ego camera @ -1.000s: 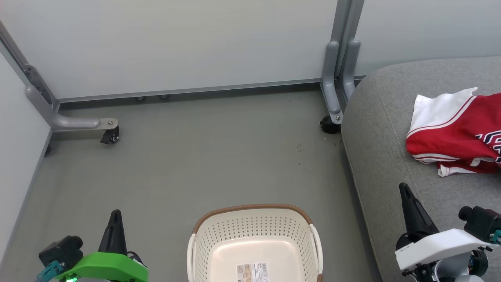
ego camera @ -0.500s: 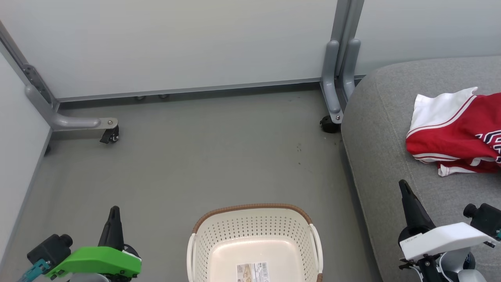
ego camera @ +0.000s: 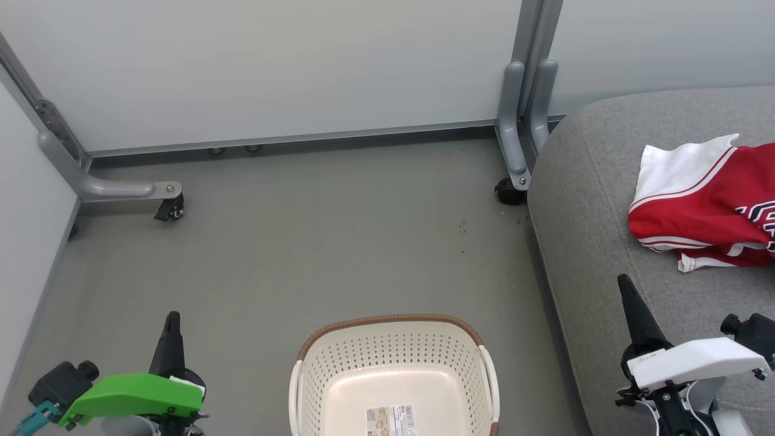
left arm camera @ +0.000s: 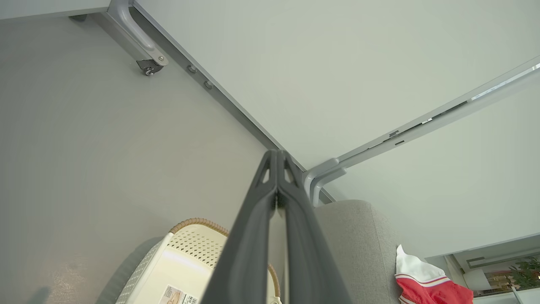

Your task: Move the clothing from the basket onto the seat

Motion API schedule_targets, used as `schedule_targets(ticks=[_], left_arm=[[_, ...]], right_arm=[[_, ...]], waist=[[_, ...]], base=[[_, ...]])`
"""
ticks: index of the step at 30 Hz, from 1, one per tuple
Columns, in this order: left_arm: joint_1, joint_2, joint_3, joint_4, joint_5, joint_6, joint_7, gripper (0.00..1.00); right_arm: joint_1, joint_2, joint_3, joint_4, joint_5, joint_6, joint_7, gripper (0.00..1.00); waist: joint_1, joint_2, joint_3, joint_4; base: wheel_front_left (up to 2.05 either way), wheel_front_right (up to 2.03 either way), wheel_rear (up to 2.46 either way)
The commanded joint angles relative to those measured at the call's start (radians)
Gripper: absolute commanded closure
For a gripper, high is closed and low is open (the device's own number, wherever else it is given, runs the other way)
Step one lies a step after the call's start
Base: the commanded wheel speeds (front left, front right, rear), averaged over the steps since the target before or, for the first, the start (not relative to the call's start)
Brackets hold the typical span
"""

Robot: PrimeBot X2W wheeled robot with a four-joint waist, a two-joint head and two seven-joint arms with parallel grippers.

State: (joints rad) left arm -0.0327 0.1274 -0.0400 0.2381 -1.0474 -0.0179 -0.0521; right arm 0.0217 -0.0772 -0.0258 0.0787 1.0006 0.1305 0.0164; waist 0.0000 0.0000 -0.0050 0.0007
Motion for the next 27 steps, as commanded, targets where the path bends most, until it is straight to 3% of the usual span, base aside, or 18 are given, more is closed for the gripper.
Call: schedule_targets(ticks=[1,27], left_arm=[[-0.031,-0.001,0.01,-0.006,-0.025,-0.008,0.008,1.0],[-0.056,-0.034,0.075,-0.001,-0.26,-0.057,0.078,1.0]], right_arm=[[-0.025,-0.008,-0.005,-0.001,0.031,0.0,0.004,1.0],[-0.074,-0.009,-0.021,0.071,0.301,0.0,0.028,1.0]], waist=[[0.0,0.0,0.0,0.0],[0.0,0.0,0.003,0.0]], base=[[0.0,0.0,0.0],[0.0,0.0,0.0]])
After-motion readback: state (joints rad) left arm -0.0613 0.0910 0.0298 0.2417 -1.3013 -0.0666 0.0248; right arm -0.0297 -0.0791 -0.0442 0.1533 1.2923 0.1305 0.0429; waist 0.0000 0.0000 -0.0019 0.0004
